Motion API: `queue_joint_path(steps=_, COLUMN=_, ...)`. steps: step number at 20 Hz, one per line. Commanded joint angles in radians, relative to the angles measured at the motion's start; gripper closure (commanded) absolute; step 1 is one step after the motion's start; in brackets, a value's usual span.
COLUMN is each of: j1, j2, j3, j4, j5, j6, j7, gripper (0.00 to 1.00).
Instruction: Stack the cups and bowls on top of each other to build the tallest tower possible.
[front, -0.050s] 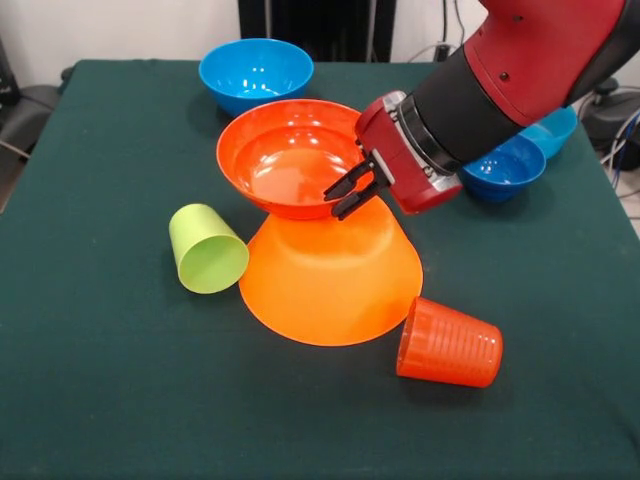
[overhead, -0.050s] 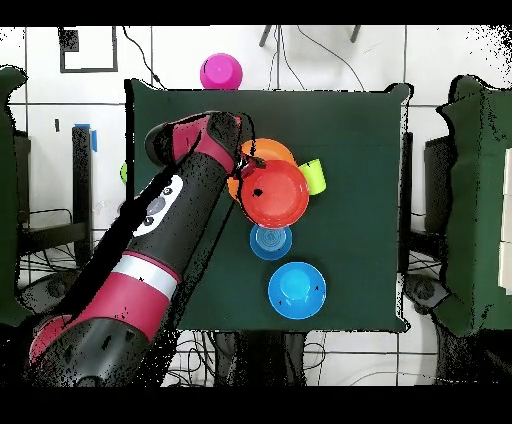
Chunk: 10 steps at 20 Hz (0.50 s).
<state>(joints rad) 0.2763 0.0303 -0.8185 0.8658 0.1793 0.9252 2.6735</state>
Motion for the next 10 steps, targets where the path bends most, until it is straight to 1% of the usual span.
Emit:
queue_joint_path(steps=1, j1=-0.022, j2=0.033, j3=0.087, j4=-0.064, j5=0.025, j6=0.091, j7=0.106, gripper=1.00)
queue_joint_path(steps=10, j1=-0.012, j2=0.044, j3=0.072, j4=-0.098, j5=0.034, j6=0.127, j7=0.133, gripper=1.00)
